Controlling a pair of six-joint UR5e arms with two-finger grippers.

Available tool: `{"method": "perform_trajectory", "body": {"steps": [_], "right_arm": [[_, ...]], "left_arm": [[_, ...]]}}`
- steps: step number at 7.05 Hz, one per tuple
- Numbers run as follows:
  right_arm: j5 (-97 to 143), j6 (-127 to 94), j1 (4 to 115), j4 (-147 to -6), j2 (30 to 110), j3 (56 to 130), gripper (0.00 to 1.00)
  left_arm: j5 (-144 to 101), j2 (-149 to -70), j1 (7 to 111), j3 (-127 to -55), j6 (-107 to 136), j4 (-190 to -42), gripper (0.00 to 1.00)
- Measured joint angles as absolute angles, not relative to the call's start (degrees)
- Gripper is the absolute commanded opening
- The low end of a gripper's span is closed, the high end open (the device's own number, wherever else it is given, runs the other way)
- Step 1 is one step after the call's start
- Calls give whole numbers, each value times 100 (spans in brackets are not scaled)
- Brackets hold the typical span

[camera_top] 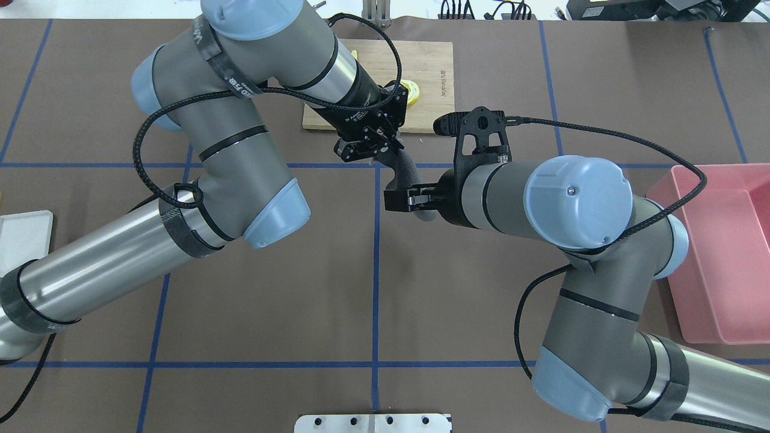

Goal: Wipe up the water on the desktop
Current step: 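Reach the right gripper toward the cloth hanging from the left gripper, then close the right gripper on the lower part of the grey cloth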

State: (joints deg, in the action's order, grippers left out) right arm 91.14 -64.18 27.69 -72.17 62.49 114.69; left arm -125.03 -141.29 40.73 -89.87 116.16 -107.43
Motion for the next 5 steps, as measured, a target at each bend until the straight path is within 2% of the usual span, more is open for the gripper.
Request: {"method": "perform_trajectory", "body": {"steps": [1,2,3,4,5], "right_arm": [[8999,-6365,2720,-7216,6246,11466,92],[8921,-6348,2684,-7214,6254,11467,62],[8841,-6361,2646,-7210,6262,11474,20],[8782,-6397,2624,-7206,6265,11488,0],[8757,-6420,2616,-7201,6273,11517,0]], "left_arm": [[-12500,-14136,4057,-9002,11654,-10755,0],[-12501,-14142,4048,-9026,11674,-10762,0],[-12504,-14147,4046,-9055,11686,-10765,0],[-12506,-14149,4044,-9077,11696,-10764,0],[-12507,-14150,4043,-9093,11703,-10762,0]]}}
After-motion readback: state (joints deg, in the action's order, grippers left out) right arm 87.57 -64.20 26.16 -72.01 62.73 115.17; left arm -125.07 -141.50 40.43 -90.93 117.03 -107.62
